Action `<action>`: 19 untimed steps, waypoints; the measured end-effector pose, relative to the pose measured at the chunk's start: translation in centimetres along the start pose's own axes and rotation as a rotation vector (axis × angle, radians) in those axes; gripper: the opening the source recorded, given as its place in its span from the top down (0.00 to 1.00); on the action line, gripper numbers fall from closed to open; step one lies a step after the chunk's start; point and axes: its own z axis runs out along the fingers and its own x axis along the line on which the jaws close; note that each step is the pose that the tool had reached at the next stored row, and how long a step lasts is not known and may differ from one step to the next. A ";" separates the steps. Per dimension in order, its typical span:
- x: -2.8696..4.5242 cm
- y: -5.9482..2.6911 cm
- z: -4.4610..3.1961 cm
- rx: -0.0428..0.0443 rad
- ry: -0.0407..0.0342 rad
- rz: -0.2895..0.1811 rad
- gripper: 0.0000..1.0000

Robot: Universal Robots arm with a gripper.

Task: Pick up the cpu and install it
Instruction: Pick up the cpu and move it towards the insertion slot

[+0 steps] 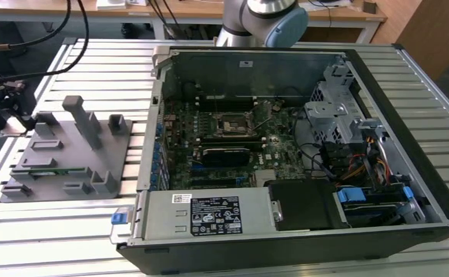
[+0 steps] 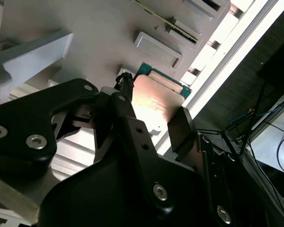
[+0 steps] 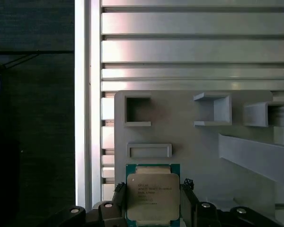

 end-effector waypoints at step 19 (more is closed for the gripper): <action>-0.05 0.28 -4.79 0.0000 -0.0011 0.000 0.46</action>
